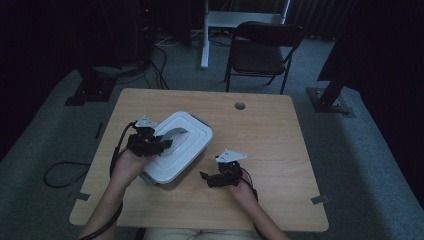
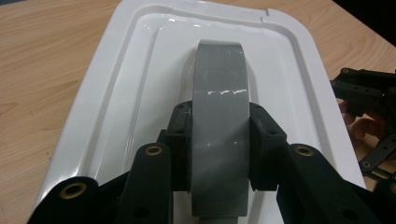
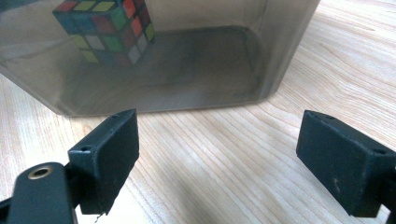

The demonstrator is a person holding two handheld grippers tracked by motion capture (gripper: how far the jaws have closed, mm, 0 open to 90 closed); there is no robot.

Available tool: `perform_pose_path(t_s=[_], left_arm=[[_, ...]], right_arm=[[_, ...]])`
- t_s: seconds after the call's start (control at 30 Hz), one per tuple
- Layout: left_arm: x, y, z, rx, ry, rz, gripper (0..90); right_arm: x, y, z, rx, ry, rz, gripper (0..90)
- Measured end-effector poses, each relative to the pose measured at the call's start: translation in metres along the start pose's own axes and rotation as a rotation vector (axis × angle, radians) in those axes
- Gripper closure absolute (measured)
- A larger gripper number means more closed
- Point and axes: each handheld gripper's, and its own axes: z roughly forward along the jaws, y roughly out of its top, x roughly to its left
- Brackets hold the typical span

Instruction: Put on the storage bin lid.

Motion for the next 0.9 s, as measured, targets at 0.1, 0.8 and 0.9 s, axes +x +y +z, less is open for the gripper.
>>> perform_pose_path(t_s=[0.1,0.8,0.9], left_arm=[[0.000,0.000,0.000,-0.003,0.001,0.004,67.5],[0.027,-0.005,-0.040,-0.133,-0.039,-0.024,32.3],[0.032,-0.006,-0.044,-0.154,-0.026,-0.032,29.5]], right_arm=[[-0.001,-0.001,-0.001,0.004,-0.002,0.002,12.8],[-0.017,-0.008,-0.019,0.002,-0.044,0.025,12.8],[-0.018,-0.008,-0.020,0.002,-0.045,0.026,12.8]])
